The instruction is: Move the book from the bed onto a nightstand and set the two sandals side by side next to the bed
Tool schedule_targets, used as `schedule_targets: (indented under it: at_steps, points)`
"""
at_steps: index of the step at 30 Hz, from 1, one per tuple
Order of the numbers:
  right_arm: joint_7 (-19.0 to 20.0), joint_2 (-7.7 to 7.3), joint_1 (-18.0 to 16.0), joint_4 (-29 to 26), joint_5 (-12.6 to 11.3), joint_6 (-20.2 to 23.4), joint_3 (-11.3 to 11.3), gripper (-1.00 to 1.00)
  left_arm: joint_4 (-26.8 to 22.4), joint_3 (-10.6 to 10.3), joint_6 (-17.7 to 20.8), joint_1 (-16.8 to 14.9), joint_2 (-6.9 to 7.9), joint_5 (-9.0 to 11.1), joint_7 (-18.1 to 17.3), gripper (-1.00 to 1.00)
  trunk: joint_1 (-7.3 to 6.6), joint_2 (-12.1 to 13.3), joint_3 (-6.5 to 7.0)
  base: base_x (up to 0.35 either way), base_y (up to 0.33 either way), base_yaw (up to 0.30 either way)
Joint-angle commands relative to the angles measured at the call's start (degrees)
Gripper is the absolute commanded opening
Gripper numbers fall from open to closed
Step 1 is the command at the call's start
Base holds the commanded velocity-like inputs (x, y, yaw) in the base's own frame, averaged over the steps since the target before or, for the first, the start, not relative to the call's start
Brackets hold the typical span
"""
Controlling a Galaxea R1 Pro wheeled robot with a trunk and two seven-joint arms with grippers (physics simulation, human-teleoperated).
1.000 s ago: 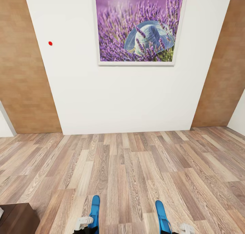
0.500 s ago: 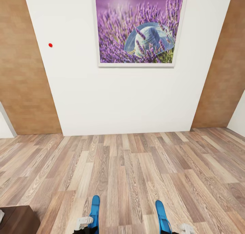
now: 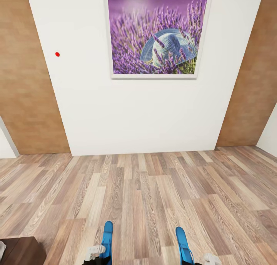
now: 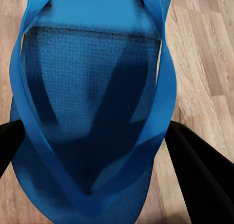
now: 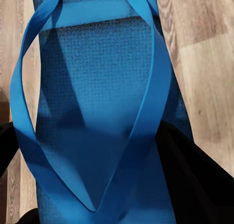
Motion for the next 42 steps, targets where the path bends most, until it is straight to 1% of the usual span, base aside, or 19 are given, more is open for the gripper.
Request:
schedule_targets:
  at_steps: [1,25,30,32,37,42]
  points:
    - [0.2,-0.01,0.0,0.0,-0.2,0.1,0.0,-1.00,0.1,0.3,0.0,0.0,-0.02,-0.1,-0.3,-1.00,-0.24,0.4,0.13,0.000,0.000,0.000]
    - [0.1,0.07,0.0,0.0,-0.1,0.1,0.1,-1.00,0.1,0.3,0.0,0.0,-0.03,-0.1,-0.3,-1.00,-5.51,10.0,4.44,0.000,0.000,0.000]
    - [0.1,0.09,0.0,0.1,0.0,0.0,0.1,-1.00,0.1,0.3,0.0,0.0,0.01,-0.1,-0.3,-1.00,-5.51,10.0,4.44,0.000,0.000,0.000]
    - [-0.2,0.37,0.0,0.1,0.1,0.0,0.1,-1.00,0.1,0.4,0.0,0.0,0.05,0.0,-0.3,-1.00,-5.51,10.0,4.44,0.000,0.000,0.000]
    - [-0.4,0.50,0.0,0.1,0.2,0.0,0.1,-1.00,0.1,0.4,0.0,0.0,0.06,0.0,-0.3,-1.00,-5.51,10.0,4.44,0.003,0.000,0.000]
    - [-0.4,0.51,0.0,0.1,0.2,0.0,0.1,-1.00,0.1,0.5,-0.1,0.0,0.06,0.0,-0.4,-1.00,-5.51,10.0,4.44,0.202,0.000,0.000]
